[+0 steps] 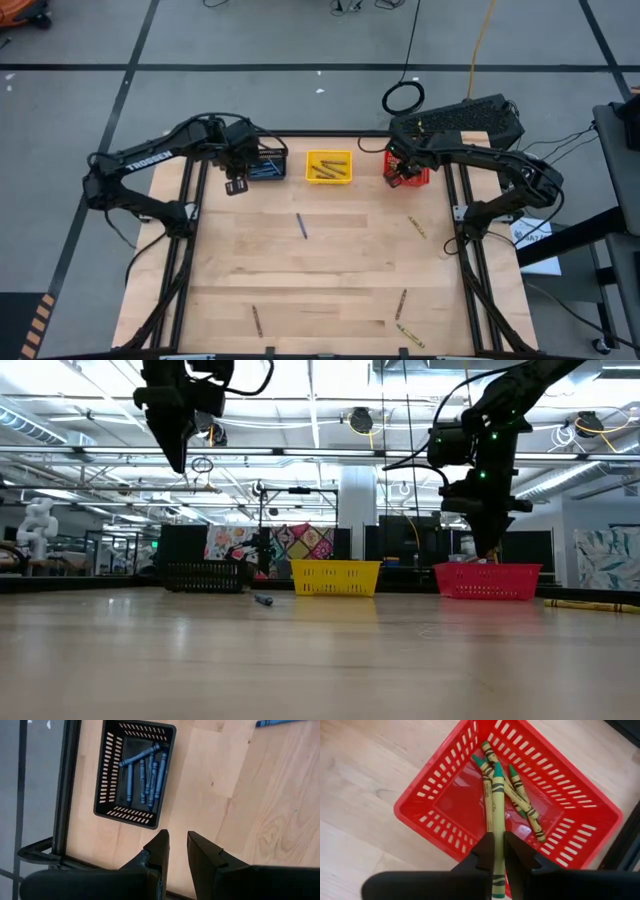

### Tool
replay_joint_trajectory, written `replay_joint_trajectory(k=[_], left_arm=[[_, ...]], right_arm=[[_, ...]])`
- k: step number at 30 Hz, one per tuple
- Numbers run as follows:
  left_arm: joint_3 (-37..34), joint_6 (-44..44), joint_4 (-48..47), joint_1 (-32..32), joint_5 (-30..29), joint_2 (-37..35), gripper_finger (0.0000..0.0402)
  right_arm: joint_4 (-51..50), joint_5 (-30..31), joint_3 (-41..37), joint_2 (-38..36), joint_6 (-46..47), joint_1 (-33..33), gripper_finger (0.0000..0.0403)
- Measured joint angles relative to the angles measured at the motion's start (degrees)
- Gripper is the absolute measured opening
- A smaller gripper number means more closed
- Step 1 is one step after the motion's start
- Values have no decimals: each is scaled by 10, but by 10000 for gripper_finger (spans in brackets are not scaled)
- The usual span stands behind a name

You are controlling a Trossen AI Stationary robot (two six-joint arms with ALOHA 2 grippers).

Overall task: Sort crayons
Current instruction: Put the green crayon into the red bin, then put the blue crayon into the black bin

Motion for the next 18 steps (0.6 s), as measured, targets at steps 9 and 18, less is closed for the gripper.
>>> replay_joint_trajectory(k=[9, 18], left_arm=[[0, 0, 1, 0, 0, 28, 65], [0, -1, 3, 0, 0, 31, 65]], right_arm=[[-1, 17, 0, 0, -18, 0, 50], [-1, 28, 0, 0, -9, 0, 65]])
